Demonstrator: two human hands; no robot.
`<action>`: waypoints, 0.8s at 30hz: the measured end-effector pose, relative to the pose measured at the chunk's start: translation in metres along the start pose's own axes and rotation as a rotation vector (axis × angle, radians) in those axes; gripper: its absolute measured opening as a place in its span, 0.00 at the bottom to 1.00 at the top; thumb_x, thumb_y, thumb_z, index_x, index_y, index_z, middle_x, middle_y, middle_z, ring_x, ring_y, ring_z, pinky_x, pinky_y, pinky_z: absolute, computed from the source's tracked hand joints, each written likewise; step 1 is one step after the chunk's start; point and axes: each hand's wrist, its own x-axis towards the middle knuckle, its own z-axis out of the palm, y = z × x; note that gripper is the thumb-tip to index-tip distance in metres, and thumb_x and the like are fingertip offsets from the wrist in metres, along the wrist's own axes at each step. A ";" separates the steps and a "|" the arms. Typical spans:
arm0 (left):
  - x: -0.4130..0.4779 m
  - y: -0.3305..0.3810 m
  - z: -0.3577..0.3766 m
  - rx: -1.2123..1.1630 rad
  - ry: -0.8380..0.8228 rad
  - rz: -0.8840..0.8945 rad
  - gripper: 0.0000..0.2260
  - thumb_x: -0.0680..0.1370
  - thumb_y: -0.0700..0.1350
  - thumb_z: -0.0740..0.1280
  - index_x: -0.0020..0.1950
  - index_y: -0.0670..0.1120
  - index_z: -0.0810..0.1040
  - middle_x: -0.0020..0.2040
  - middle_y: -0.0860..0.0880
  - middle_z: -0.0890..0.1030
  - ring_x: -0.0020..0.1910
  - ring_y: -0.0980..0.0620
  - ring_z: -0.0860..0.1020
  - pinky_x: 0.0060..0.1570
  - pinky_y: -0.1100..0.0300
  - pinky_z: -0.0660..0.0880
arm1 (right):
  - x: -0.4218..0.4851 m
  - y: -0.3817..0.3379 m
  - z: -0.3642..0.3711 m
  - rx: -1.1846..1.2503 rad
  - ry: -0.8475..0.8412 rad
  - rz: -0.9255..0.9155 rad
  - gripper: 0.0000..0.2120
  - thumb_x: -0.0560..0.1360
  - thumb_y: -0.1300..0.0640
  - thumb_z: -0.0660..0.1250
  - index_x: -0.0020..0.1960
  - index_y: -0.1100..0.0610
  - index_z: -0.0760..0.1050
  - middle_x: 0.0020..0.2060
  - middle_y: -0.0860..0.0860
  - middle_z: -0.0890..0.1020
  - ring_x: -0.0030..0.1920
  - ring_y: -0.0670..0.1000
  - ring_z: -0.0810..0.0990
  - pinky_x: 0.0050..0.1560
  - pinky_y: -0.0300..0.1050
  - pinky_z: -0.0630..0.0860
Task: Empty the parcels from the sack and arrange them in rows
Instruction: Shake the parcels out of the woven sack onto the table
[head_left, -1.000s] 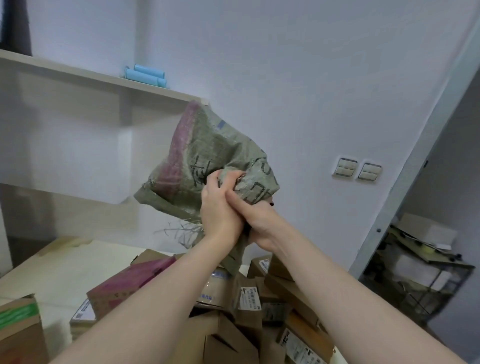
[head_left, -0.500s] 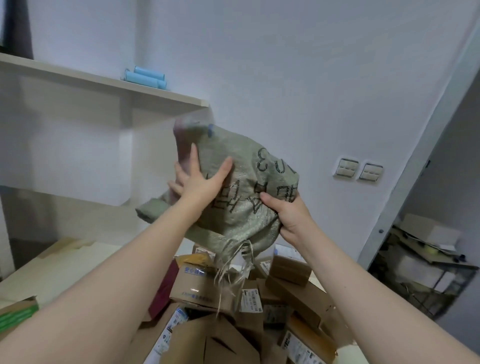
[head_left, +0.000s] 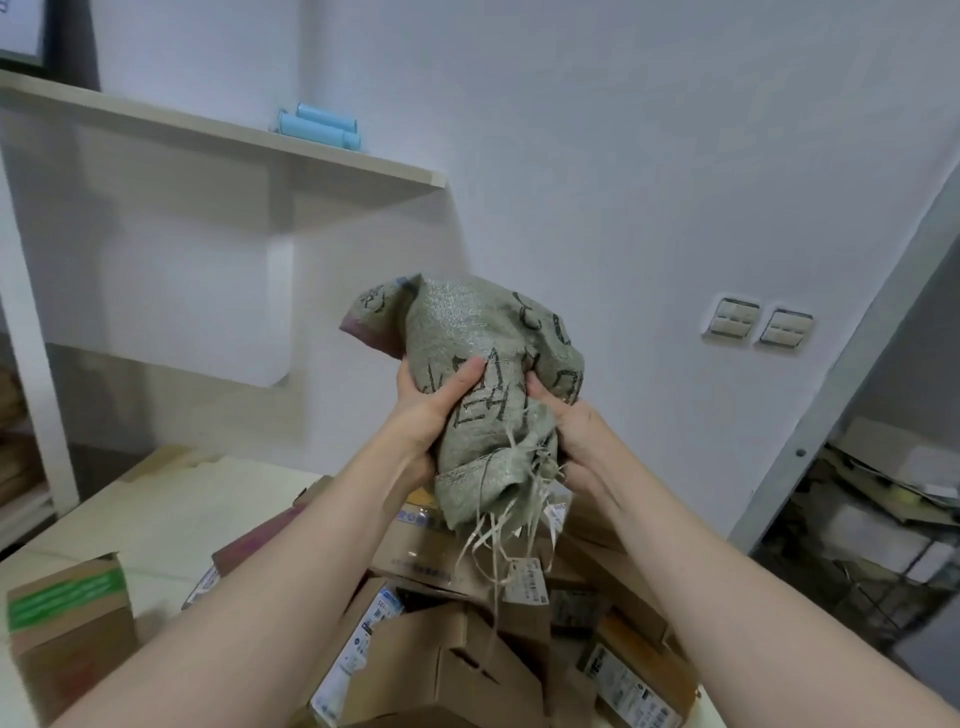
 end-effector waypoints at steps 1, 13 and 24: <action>0.000 -0.001 -0.002 -0.002 0.055 0.020 0.55 0.52 0.56 0.85 0.73 0.51 0.63 0.63 0.44 0.78 0.57 0.45 0.81 0.51 0.45 0.81 | 0.001 0.002 0.002 -0.013 0.005 0.019 0.22 0.73 0.54 0.73 0.62 0.66 0.77 0.54 0.62 0.84 0.53 0.60 0.85 0.50 0.54 0.82; -0.029 0.021 -0.046 0.830 0.579 0.535 0.45 0.67 0.53 0.79 0.76 0.62 0.57 0.70 0.58 0.69 0.64 0.55 0.71 0.52 0.61 0.66 | -0.020 0.006 0.061 0.012 0.208 0.449 0.46 0.71 0.34 0.68 0.79 0.50 0.48 0.79 0.57 0.45 0.74 0.75 0.48 0.60 0.82 0.63; -0.036 -0.019 -0.023 -0.175 0.365 -0.009 0.37 0.62 0.50 0.83 0.67 0.50 0.70 0.56 0.46 0.82 0.51 0.44 0.83 0.47 0.41 0.82 | 0.013 0.033 0.075 0.071 0.228 0.122 0.51 0.48 0.46 0.87 0.68 0.46 0.71 0.56 0.57 0.83 0.50 0.64 0.84 0.43 0.76 0.76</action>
